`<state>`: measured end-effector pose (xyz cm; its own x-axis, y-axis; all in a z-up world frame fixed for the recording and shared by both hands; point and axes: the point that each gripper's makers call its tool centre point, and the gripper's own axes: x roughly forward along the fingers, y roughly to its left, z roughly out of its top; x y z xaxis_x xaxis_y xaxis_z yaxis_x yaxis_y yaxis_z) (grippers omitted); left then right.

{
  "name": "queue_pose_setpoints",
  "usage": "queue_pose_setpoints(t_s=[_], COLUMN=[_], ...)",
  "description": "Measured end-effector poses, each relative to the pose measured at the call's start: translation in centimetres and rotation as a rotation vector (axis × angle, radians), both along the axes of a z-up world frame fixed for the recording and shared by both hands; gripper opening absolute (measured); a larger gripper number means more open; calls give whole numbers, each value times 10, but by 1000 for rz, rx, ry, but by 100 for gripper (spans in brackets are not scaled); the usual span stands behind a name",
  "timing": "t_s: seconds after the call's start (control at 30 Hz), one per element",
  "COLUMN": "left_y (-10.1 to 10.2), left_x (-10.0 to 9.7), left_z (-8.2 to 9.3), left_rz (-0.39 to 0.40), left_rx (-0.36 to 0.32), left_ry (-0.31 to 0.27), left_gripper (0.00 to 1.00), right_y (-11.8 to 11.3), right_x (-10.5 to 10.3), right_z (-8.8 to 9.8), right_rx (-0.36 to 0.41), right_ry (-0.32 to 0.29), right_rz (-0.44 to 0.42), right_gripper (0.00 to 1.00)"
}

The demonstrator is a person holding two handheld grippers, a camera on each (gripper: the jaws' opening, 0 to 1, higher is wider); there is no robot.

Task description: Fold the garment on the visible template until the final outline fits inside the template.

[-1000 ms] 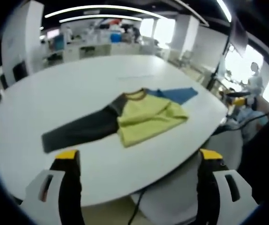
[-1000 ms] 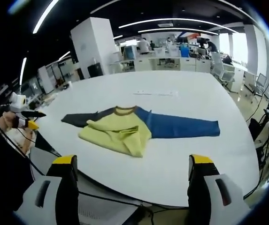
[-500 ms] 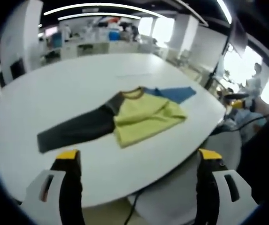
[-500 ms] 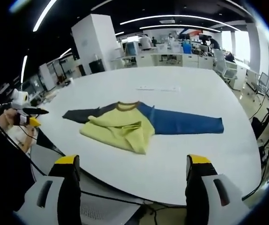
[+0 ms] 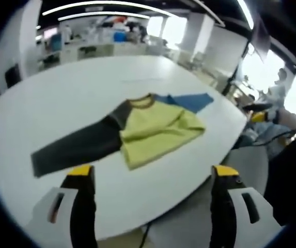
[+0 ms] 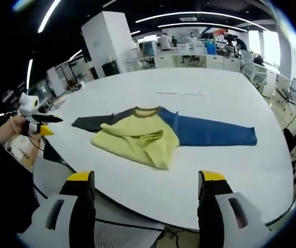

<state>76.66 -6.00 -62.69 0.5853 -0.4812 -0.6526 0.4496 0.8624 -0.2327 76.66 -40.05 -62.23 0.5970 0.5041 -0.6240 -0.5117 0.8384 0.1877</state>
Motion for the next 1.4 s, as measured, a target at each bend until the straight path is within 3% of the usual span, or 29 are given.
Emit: queue_pose_setpoints(t_s=[0.3,0.63,0.77,0.97,1.4], left_y=[-11,-12,-13,-11,-18], left_x=[41,71,80,101,129], left_z=[-27,-64,-78,-99,-117], left_rz=[-53,-101,-95,-94,-110], left_rx=[6,32,20,68,84], left_ry=[25,70,100,102,101], left_gripper=[74,59,50,43,29], right_y=[39,65,74,95,110], right_x=[19,53,63,80,105], right_z=[-14,-34,-48,-73,-115], right_rx=[-47,-12,-30,-53,-72], right_ry=[-14,-21,-5,17,81], right_rz=[102,108,119,152,107], right_gripper=[67,47,44,42,35])
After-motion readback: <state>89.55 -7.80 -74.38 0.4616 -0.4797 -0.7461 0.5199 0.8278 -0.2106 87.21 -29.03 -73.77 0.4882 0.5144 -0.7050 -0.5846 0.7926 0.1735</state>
